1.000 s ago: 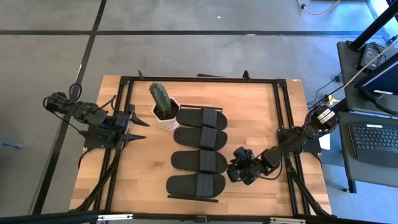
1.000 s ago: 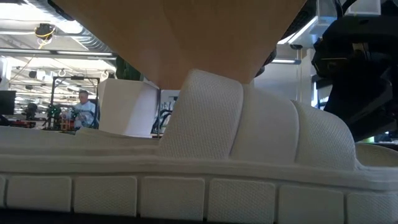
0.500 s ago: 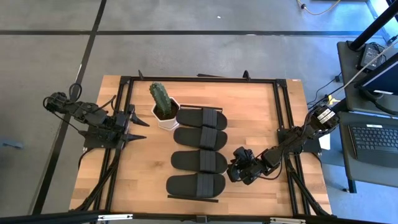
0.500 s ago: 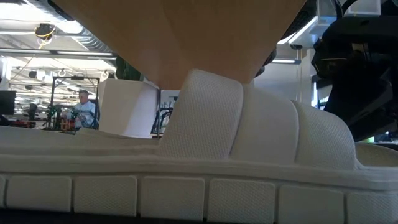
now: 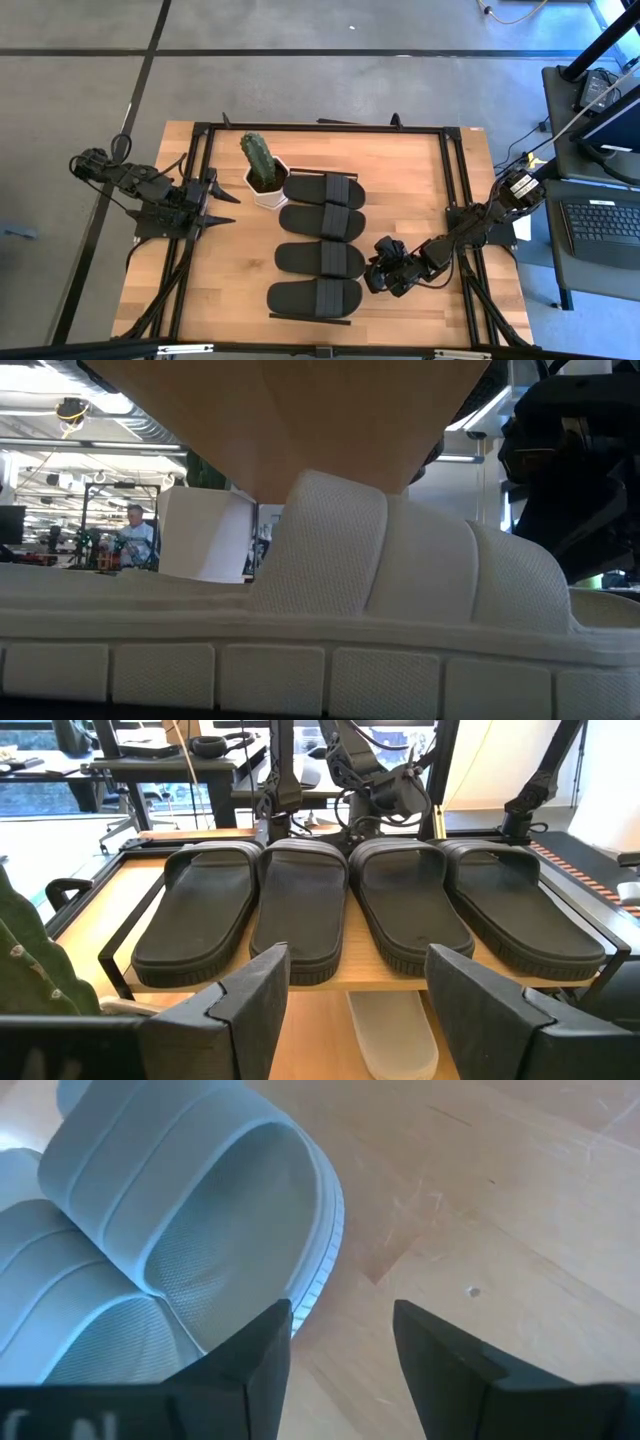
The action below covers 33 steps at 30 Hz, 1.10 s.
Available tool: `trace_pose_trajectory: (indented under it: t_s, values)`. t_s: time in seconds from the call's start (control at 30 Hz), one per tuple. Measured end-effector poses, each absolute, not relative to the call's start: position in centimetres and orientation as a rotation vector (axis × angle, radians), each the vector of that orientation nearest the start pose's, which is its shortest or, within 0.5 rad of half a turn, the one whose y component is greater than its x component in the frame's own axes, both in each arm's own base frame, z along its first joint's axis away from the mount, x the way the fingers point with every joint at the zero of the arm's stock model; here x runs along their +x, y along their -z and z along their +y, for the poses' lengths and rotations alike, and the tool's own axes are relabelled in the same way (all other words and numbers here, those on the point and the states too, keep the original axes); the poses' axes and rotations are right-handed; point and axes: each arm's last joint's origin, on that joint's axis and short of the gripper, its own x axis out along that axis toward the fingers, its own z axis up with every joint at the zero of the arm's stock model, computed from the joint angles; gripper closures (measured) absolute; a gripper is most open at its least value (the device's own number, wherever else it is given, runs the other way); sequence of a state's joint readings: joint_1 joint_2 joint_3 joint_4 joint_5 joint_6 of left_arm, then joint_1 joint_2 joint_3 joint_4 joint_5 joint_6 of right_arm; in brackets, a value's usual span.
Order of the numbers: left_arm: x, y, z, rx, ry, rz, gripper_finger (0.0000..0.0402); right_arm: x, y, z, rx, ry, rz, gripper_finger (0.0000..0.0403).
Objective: Pick and place slides into the shelf
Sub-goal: Put the gray slide under the shelf, then return to Home Position
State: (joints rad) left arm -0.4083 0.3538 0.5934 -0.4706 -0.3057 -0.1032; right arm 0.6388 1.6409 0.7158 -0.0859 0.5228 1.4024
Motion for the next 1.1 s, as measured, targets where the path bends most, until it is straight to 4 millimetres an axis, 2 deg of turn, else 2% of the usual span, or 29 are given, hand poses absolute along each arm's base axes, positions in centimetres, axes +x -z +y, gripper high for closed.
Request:
trace_pose_trajectory:
  t_s: [0.33, 0.7, 0.87, 1.0, 1.1]
  values:
    - [8.5, -29.0, -2.7, -0.022, 0.091, 0.221, 0.0177, 24.2, -13.0, 15.2, 0.743, 0.46, 0.708, 0.0224]
    - [8.5, -29.0, -2.7, -0.022, 0.091, 0.221, 0.0177, 24.0, -13.4, 15.1, 0.702, 0.494, 0.648, 0.0224]
    - [8.5, -29.0, -2.7, -0.021, 0.091, 0.222, 0.0177, 23.0, -15.1, 14.6, 0.676, 0.497, 0.662, 0.0224]
    - [8.5, -29.0, -2.7, -0.023, 0.091, 0.218, 0.0177, 21.3, -17.2, 13.4, 0.514, 0.468, 0.716, 0.0224]
    - [8.5, -29.1, -2.7, -0.026, 0.091, 0.211, 0.0177, 20.3, -18.9, 12.3, 0.453, 0.507, 0.66, 0.0224]
